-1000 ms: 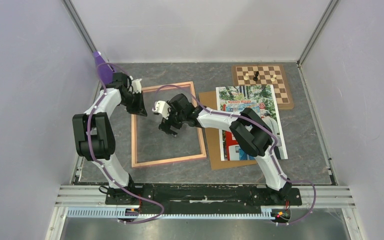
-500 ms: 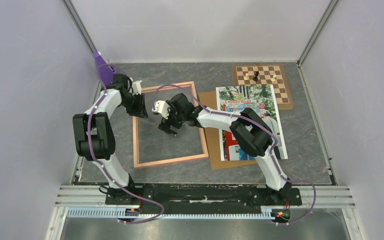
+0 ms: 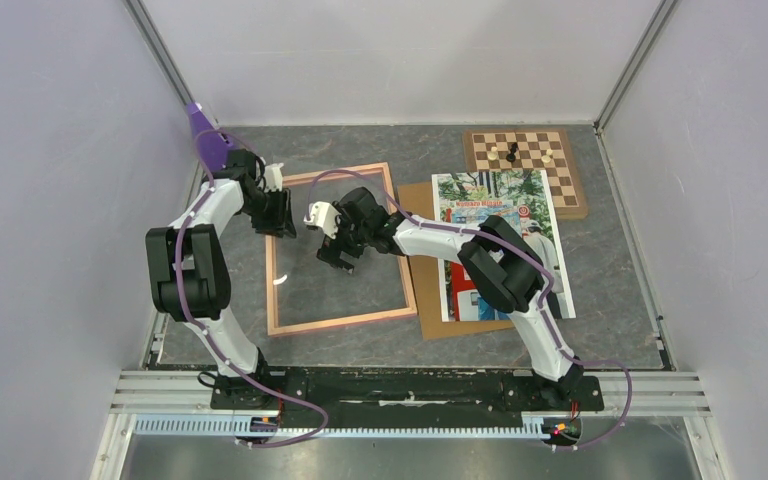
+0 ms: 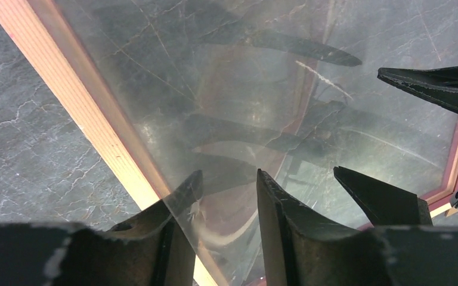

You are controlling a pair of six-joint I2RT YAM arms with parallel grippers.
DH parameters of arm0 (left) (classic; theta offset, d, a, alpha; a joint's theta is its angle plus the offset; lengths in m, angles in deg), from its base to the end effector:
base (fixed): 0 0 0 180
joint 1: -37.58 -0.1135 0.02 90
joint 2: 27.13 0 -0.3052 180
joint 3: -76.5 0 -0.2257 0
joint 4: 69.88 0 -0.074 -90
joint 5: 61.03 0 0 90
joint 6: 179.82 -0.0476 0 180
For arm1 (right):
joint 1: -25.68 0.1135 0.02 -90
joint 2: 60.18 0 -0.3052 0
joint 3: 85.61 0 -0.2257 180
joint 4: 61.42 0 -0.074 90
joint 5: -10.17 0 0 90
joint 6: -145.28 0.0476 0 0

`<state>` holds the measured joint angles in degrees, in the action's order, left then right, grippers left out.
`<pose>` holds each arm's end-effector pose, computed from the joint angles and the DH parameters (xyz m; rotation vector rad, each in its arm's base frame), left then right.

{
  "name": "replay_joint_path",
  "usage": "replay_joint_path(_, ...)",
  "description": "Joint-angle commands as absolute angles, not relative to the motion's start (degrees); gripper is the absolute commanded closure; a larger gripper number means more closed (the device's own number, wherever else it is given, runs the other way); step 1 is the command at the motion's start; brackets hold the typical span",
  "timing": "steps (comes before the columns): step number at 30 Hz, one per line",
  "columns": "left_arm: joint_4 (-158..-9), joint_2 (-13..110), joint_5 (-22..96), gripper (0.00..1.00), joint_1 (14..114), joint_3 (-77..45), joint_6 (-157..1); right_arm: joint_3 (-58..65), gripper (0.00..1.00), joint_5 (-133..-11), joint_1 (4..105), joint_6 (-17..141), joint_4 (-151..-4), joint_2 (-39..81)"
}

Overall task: Put the photo into the frame
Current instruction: Place the photo frame item in the photo frame.

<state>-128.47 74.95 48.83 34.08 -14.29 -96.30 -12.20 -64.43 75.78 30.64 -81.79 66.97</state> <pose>0.3420 0.0047 0.2491 0.1505 2.7548 -0.4418 0.3150 0.3965 0.1990 -1.5141 1.7478 0.5365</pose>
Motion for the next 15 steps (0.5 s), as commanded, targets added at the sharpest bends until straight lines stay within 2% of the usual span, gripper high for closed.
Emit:
replay_joint_path(1, -128.1, 73.9, 48.9, 0.53, 34.3, -14.2, -98.4, -12.0, 0.01, -64.7, 76.1, 29.9, -80.5, 66.8)
replay_joint_path(15, -129.1, 72.8, 47.6, 0.36, 34.2, -14.1, -98.5, -10.6, 0.01, -65.0, 76.1, 29.3, -80.3, 65.9)
